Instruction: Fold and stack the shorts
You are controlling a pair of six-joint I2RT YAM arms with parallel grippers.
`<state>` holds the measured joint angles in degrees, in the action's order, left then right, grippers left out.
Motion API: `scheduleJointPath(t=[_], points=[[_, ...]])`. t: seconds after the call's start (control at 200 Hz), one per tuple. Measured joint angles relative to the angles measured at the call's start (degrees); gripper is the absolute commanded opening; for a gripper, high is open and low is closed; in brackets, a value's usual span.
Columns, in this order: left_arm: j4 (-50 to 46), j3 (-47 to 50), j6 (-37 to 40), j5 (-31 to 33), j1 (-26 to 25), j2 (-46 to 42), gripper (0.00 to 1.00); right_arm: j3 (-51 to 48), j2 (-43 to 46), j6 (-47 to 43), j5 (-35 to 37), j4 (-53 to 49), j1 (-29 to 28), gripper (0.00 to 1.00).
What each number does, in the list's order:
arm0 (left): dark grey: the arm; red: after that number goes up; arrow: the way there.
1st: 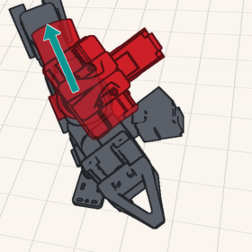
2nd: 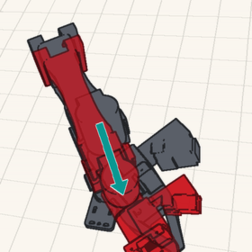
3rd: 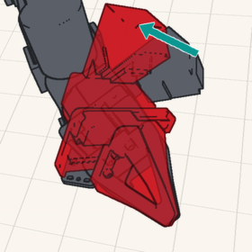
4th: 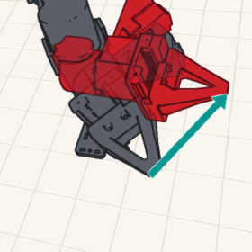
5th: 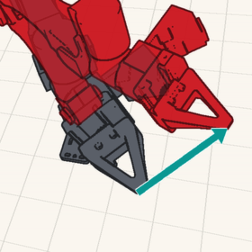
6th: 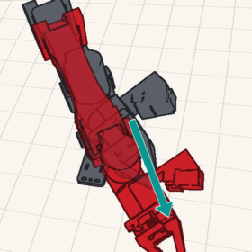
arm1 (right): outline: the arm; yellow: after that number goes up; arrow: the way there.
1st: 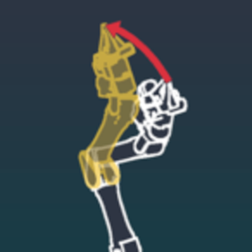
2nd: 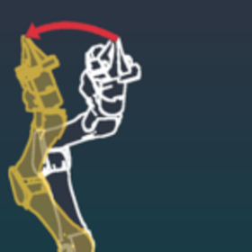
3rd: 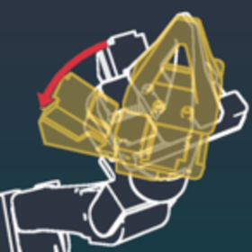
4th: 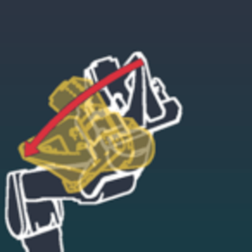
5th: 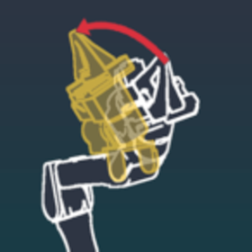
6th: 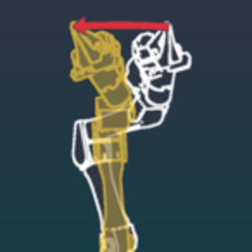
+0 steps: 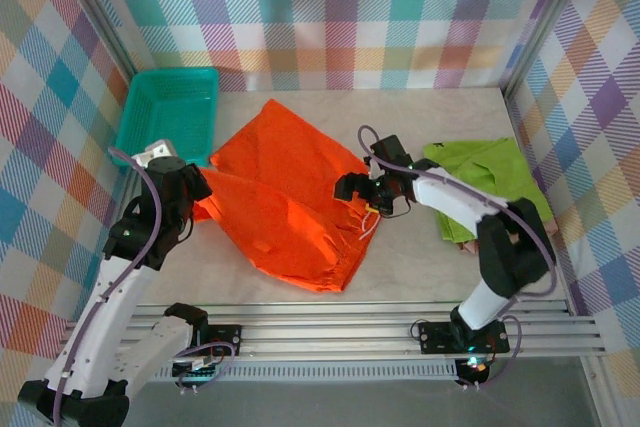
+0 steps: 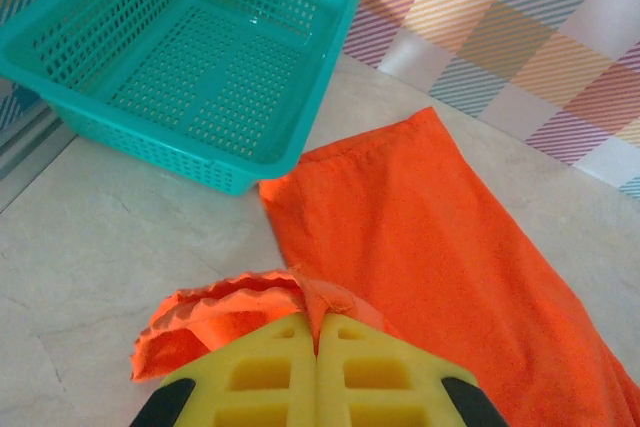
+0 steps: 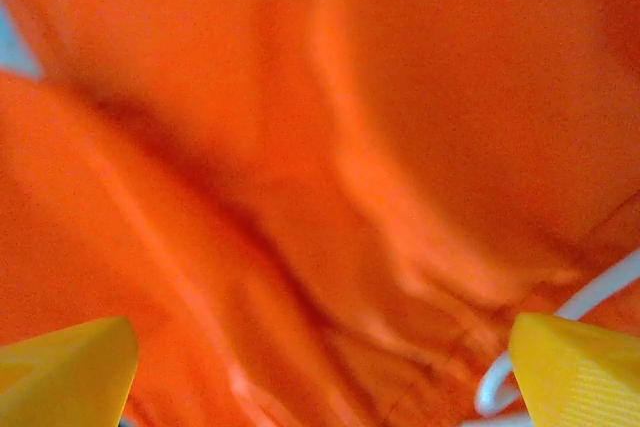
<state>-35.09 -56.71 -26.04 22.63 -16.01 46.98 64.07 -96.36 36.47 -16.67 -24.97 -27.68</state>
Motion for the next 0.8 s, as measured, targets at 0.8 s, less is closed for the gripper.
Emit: scheduleJointPath(t=[0.8], points=[[1.57, 13.84, -10.29, -9.73, 0.00, -6.36, 0.00, 24.70, -19.02, -8.04, 2.36, -9.11, 14.53, 0.90]])
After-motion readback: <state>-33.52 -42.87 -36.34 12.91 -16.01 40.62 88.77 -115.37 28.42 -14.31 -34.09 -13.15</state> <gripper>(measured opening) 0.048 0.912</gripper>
